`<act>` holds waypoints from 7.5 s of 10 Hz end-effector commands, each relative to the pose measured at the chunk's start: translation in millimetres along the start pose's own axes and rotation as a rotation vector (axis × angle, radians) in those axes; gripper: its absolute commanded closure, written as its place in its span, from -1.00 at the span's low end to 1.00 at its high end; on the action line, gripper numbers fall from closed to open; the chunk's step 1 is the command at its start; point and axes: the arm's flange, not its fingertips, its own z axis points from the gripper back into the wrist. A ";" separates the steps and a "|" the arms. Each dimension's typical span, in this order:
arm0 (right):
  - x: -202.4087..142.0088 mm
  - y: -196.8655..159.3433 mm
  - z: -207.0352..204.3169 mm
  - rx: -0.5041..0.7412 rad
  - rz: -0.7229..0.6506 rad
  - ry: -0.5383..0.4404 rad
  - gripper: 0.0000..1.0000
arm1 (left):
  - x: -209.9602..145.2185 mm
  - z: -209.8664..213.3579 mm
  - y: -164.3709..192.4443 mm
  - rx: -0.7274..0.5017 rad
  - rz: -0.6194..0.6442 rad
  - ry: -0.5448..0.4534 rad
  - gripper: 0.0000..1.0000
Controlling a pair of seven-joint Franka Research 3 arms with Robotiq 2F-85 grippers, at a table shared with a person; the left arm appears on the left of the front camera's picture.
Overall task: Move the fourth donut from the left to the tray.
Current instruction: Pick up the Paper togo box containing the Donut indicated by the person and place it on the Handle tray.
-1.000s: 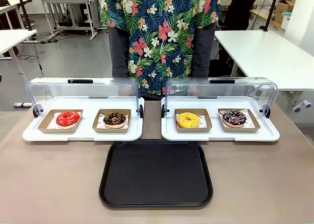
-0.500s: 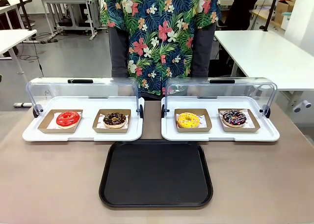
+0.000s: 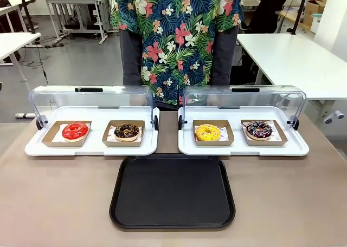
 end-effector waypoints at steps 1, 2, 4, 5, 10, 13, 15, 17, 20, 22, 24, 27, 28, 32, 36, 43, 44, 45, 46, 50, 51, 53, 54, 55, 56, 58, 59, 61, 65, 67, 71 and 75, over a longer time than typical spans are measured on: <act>1.3 -1.7 -1.4 0.003 0.024 -0.032 -1.00 | 4.1 2.0 0.8 -0.004 0.011 -0.008 -1.00; 1.3 -1.7 -1.4 0.003 0.024 -0.032 -1.00 | 4.1 2.0 0.8 -0.004 0.011 -0.008 -1.00; 1.3 -1.7 -1.4 0.003 0.024 -0.032 -1.00 | 4.1 2.0 0.8 -0.004 0.011 -0.008 -1.00; 1.3 -1.7 -1.4 0.003 0.024 -0.032 -1.00 | 4.1 2.0 0.8 -0.004 0.011 -0.008 -1.00; 1.3 -1.7 -1.4 0.003 0.024 -0.032 -1.00 | 4.1 2.0 0.8 -0.004 0.011 -0.008 -1.00; 1.3 -1.7 -1.4 0.003 0.024 -0.032 -1.00 | 4.1 2.0 0.8 -0.004 0.011 -0.008 -1.00; 1.3 -1.7 -1.4 0.003 0.024 -0.032 -1.00 | 4.1 2.0 0.8 -0.004 0.011 -0.008 -1.00; 1.3 -1.7 -1.4 0.003 0.024 -0.032 -1.00 | 4.1 2.0 0.8 -0.004 0.011 -0.008 -1.00; 1.3 -1.7 -1.4 0.003 0.024 -0.032 -1.00 | 4.1 2.0 0.8 -0.004 0.011 -0.008 -1.00; 1.3 -1.7 -1.4 0.003 0.024 -0.032 -1.00 | 4.1 2.0 0.8 -0.004 0.011 -0.008 -1.00; 1.3 -1.7 -1.4 0.003 0.024 -0.032 -1.00 | 4.1 2.0 0.8 -0.004 0.011 -0.008 -1.00; 1.3 -1.7 -1.4 0.003 0.024 -0.032 -1.00 | 4.1 2.0 0.8 -0.004 0.011 -0.008 -1.00; 1.3 -1.7 -1.4 0.003 0.024 -0.032 -1.00 | 4.1 2.0 0.8 -0.004 0.011 -0.008 -1.00; 1.3 -1.7 -1.4 0.003 0.024 -0.032 -1.00 | 4.1 2.0 0.8 -0.004 0.011 -0.008 -1.00; 1.3 -1.7 -1.4 0.003 0.024 -0.032 -1.00 | 4.1 2.0 0.8 -0.004 0.011 -0.008 -1.00; 1.3 -1.7 -1.4 0.003 0.024 -0.032 -1.00 | 4.1 2.0 0.8 -0.004 0.011 -0.008 -1.00; 1.3 -1.7 -1.4 0.003 0.024 -0.032 -1.00 | 4.1 2.0 0.8 -0.004 0.011 -0.008 -1.00; 1.3 -1.7 -1.4 0.003 0.024 -0.032 -1.00 | 4.1 2.0 0.8 -0.004 0.011 -0.008 -1.00; 1.3 -1.7 -1.4 0.003 0.024 -0.032 -1.00 | 4.1 2.0 0.8 -0.004 0.011 -0.008 -1.00; 1.3 -1.7 -1.4 0.003 0.024 -0.032 -1.00 | 4.1 2.0 0.8 -0.004 0.011 -0.008 -1.00; 1.3 -1.7 -1.4 0.003 0.024 -0.032 -1.00 | 4.1 2.0 0.8 -0.004 0.011 -0.008 -1.00; 1.3 -1.7 -1.4 0.003 0.024 -0.032 -1.00 | 4.1 2.0 0.8 -0.004 0.011 -0.008 -1.00; -0.5 -0.2 0.3 0.000 -0.001 0.000 -1.00 | 4.1 2.0 0.8 -0.004 0.011 -0.008 -1.00; 11.2 10.2 -11.2 -0.029 0.055 0.079 -1.00 | 4.1 2.0 0.8 -0.004 0.011 -0.008 -1.00; 21.7 17.7 -24.4 -0.049 0.108 0.139 -1.00 | 4.1 2.0 0.8 -0.004 0.011 -0.008 -1.00; 38.6 33.7 -56.8 -0.080 0.248 0.280 -1.00 | 4.1 2.0 0.8 -0.004 0.011 -0.008 -1.00; 44.7 40.1 -78.9 -0.106 0.346 0.362 -1.00 | 4.1 2.0 0.8 -0.004 0.011 -0.008 -1.00; 46.0 45.0 -129.1 -0.137 0.510 0.519 -1.00 | 4.1 2.0 0.8 -0.004 0.011 -0.008 -1.00; 24.9 64.2 -193.0 -0.154 0.668 0.759 -1.00 | 4.1 2.0 0.8 -0.004 0.011 -0.008 -1.00; 27.4 61.4 -189.3 -0.117 0.661 0.707 -1.00 | 4.1 2.0 0.8 -0.004 0.011 -0.008 -1.00; 27.4 61.4 -189.3 -0.117 0.661 0.707 -1.00 | 4.1 2.0 0.8 -0.004 0.011 -0.008 -1.00; 20.0 38.9 -214.2 -0.146 0.727 0.799 -1.00 | 4.1 2.0 0.8 -0.004 0.011 -0.008 -1.00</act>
